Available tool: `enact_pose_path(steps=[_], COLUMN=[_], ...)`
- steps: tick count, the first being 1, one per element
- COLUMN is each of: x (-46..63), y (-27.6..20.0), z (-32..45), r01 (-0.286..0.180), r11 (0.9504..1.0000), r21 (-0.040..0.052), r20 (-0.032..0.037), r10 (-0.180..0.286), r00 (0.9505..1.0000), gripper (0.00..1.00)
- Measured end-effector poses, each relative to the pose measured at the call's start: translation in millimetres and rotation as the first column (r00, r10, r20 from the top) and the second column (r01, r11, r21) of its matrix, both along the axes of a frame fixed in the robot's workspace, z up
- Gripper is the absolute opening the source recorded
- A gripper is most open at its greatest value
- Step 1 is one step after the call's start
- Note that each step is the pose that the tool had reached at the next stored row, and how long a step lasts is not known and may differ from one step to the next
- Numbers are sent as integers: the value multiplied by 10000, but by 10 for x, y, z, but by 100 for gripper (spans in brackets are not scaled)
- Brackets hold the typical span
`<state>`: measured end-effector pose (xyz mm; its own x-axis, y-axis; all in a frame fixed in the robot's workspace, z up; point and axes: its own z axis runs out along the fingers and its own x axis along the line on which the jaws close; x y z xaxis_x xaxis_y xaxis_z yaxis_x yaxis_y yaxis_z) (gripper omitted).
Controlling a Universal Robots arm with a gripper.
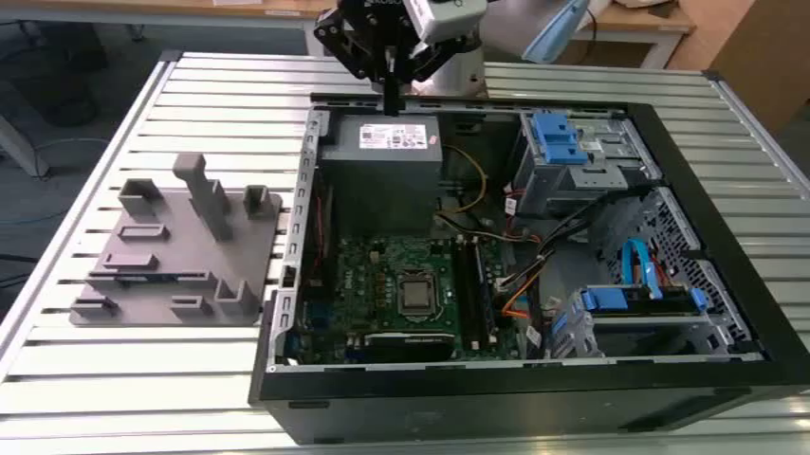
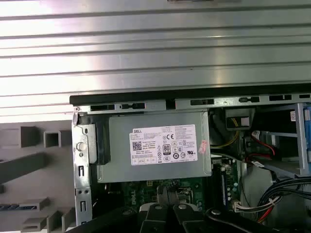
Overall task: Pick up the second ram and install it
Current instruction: 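Reach for the second ram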
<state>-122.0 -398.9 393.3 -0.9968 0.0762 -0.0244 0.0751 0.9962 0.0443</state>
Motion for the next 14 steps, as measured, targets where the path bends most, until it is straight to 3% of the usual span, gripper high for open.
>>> enact_pose_path(steps=[6,14], x=[-24,-370], y=[0,0], z=[1,0], r01=[1,0], r11=[10000,10000], r21=[-1,0], r20=[-1,9], r10=[-1,0], r00=[10000,10000], gripper=[11,11])
